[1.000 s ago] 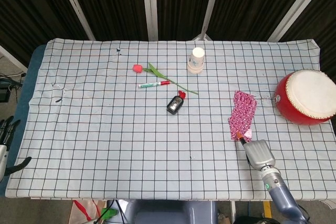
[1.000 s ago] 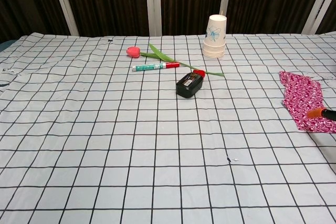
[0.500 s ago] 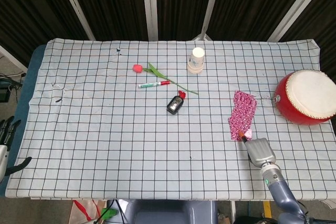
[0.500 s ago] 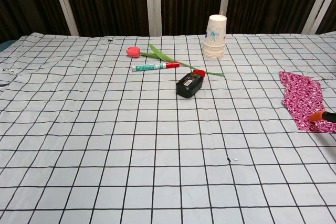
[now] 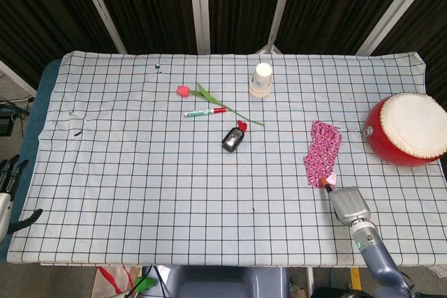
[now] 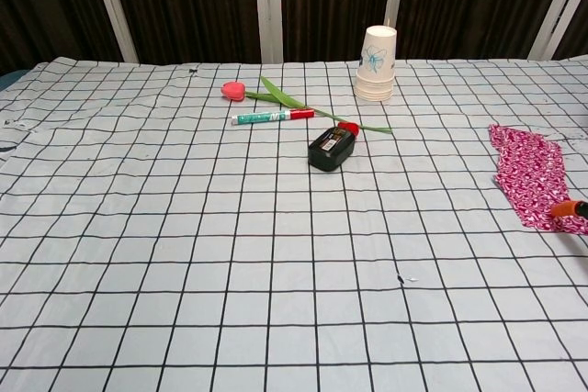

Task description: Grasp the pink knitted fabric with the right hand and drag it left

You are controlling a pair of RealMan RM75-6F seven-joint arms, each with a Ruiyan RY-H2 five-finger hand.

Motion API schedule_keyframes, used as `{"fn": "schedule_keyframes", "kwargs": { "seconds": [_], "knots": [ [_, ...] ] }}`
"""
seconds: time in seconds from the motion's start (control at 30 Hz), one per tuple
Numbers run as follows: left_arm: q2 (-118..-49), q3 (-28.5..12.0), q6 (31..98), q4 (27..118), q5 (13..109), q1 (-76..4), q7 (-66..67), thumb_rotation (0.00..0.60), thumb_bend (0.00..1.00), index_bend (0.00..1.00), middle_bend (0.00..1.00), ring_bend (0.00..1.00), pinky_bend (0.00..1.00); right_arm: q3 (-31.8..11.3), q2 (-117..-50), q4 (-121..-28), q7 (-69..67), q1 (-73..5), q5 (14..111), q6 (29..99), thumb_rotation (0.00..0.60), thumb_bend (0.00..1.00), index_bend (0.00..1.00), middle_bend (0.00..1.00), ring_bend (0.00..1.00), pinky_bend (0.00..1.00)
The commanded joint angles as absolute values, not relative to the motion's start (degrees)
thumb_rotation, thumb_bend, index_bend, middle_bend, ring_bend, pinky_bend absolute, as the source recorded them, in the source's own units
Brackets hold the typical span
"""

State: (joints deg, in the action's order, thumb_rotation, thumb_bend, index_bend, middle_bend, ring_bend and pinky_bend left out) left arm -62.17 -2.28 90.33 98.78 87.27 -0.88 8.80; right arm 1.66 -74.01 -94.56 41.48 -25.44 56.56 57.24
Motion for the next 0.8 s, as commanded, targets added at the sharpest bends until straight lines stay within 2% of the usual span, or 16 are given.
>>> {"fn": "schedule_keyframes", "kwargs": {
  "seconds": [0.03, 0.8],
  "knots": [
    [-62.17, -2.27, 90.38, 98.82, 87.26, -0.85, 8.87, 0.600, 0.25, 0.10, 0.00, 0.00, 0.02, 2.05, -74.01, -94.36, 41.25, -25.47, 56.69, 57.26, 0.600, 0.87, 0.05, 0.82, 0.84, 0.66],
    [-62.15, -2.23, 90.36, 98.91, 87.29, -0.87, 8.97, 0.600, 0.25, 0.10, 0.00, 0.00, 0.02, 6.16, -72.26, -96.39, 42.65, -25.13, 59.40, 58.75, 0.600, 0.87, 0.07, 0.82, 0.84, 0.66]
  ]
}}
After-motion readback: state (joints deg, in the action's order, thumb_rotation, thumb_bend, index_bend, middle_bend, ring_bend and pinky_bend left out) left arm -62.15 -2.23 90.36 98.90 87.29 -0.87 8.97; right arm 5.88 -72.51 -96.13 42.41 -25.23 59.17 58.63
